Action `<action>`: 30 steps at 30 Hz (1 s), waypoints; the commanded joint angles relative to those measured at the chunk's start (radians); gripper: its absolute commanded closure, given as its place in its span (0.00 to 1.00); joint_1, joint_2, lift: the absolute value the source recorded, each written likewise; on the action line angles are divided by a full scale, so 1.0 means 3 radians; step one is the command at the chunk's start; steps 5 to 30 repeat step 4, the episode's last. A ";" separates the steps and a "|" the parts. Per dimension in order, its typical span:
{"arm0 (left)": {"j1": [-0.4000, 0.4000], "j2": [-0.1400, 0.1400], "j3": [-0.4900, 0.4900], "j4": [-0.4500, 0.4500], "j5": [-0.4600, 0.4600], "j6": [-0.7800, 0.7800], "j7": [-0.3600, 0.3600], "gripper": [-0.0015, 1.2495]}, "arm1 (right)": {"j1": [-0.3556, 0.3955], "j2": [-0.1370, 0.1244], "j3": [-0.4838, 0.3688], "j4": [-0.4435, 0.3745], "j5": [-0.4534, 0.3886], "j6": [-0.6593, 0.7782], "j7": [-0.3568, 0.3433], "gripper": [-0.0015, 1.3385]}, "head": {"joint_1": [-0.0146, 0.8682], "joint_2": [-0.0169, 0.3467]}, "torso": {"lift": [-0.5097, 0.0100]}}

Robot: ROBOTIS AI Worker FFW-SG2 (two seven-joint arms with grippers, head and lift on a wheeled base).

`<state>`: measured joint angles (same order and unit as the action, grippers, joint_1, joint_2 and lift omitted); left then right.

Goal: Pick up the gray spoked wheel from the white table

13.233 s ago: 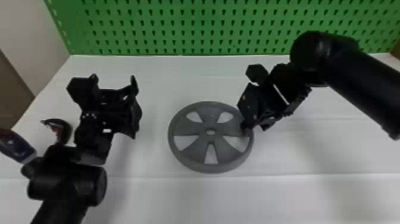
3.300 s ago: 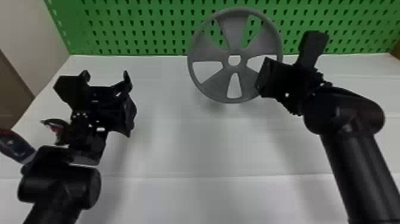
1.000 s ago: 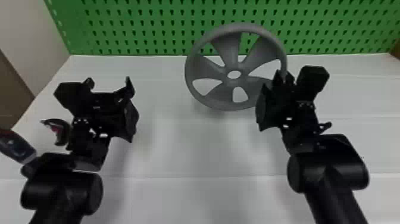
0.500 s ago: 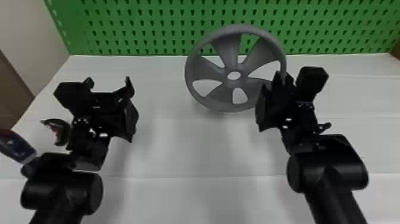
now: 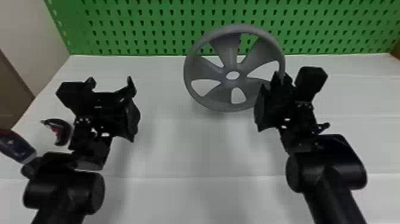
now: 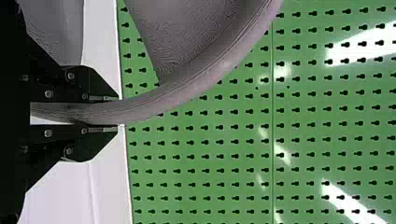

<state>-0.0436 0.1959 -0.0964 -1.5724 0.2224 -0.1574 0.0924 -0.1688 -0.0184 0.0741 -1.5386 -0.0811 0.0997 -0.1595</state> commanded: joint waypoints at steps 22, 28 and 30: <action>-0.0003 -0.0024 -0.0006 0.0000 -0.0025 -0.0002 0.0004 0.12 | -0.0005 0.0000 0.0004 0.0000 -0.0016 0.0005 0.0000 0.86 | 0.93 0.17 | 0.79; -0.0003 -0.0024 -0.0006 0.0000 -0.0025 -0.0002 0.0004 0.12 | -0.0005 0.0000 0.0004 0.0000 -0.0016 0.0005 0.0000 0.86 | 0.93 0.17 | 0.79; -0.0003 -0.0024 -0.0006 0.0000 -0.0025 -0.0002 0.0004 0.12 | -0.0005 0.0000 0.0004 0.0000 -0.0016 0.0005 0.0000 0.86 | 0.93 0.17 | 0.79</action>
